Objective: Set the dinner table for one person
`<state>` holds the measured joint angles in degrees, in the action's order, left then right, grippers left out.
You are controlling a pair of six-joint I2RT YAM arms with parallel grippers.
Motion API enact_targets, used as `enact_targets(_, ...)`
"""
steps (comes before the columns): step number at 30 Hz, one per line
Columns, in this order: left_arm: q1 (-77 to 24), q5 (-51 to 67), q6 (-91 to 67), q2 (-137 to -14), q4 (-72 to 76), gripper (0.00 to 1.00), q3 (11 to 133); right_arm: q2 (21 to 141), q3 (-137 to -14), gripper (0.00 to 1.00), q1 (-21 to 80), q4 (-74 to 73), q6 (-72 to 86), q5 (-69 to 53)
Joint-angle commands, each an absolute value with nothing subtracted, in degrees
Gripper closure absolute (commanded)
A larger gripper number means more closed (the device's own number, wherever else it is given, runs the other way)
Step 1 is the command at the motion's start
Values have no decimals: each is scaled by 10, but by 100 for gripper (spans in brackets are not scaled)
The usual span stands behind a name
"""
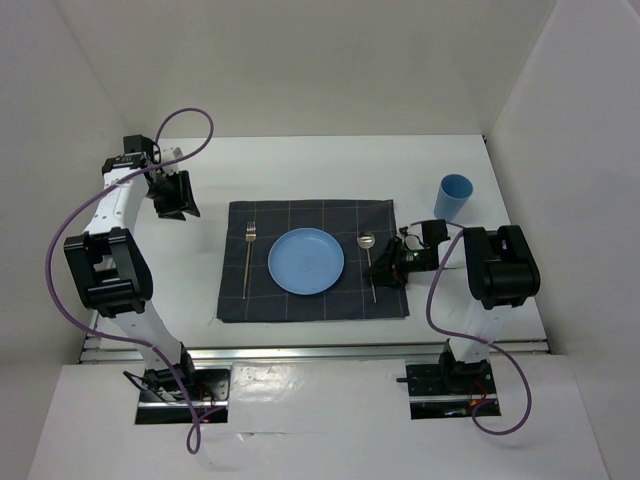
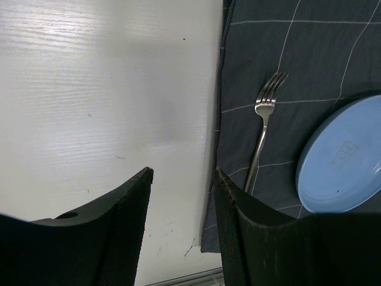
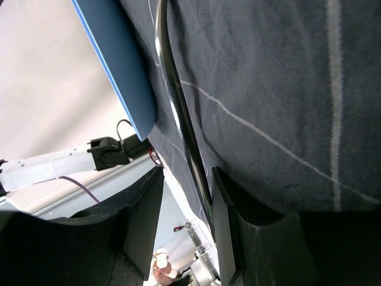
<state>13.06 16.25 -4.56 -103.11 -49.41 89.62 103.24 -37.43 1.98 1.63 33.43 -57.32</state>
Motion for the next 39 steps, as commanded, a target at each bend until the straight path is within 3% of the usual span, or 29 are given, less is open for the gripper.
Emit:
enact_targets(1,130,180,-33,-1040,-499,46,909,1037,-381,54,15,24,340,-558)
enact_targets(8,130,180,-33,-1034,-494,46,904,1031,-370,54,15,59,373,-563)
enact_targets(20,130,180,-33,-1034,-494,46,904,1026,-396,54,39,-54,339,-492)
enact_targets(30,130,192,-33,-1034,-499,46,904,981,-425,53,54,-144,347,-358)
enact_targets(39,130,197,-33,-1040,-499,46,909,958,-443,46,81,-208,328,-313)
